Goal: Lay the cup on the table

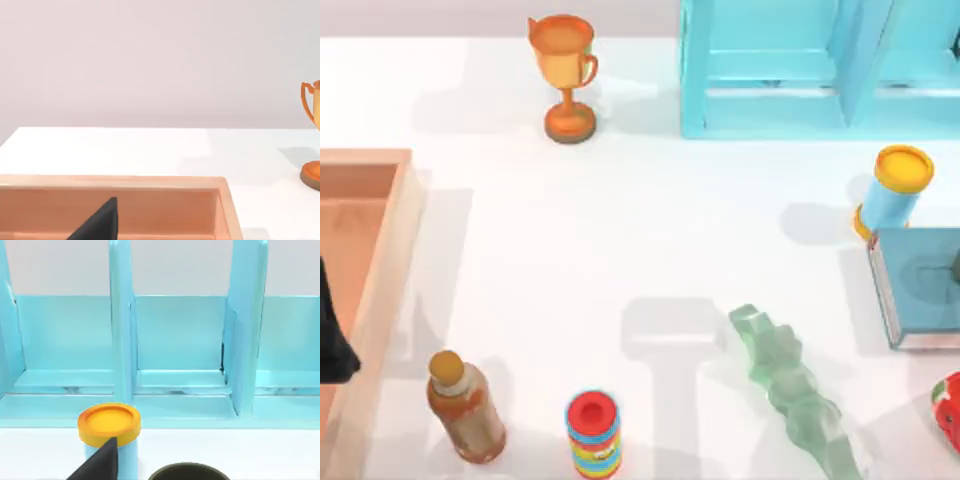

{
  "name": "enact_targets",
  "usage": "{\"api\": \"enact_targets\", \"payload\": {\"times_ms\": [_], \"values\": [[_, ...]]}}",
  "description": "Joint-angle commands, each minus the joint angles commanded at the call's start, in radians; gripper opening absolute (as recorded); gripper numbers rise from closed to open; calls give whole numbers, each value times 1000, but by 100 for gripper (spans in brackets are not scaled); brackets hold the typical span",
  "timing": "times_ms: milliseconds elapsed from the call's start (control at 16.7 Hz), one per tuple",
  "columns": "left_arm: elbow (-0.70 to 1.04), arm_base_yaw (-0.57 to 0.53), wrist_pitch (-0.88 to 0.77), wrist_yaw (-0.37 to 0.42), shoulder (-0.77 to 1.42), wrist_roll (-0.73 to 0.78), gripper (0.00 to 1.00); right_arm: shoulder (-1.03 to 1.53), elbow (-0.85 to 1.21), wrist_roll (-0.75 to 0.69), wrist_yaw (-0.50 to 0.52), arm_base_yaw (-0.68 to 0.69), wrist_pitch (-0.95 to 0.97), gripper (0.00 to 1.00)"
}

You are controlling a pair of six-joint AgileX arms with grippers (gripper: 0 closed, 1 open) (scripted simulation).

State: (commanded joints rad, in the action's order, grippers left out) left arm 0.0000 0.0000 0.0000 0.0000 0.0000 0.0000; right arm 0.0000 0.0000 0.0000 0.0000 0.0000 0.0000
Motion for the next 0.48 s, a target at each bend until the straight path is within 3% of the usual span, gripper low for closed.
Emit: {"api": "enact_targets", "payload": {"times_ms": [240,480], "values": [[0,0,0,0,0,0,100,31,30,-3,0,-1,-30,100],[0,0,0,0,0,0,100,219,208,-14,0,-7,-198,100]]}}
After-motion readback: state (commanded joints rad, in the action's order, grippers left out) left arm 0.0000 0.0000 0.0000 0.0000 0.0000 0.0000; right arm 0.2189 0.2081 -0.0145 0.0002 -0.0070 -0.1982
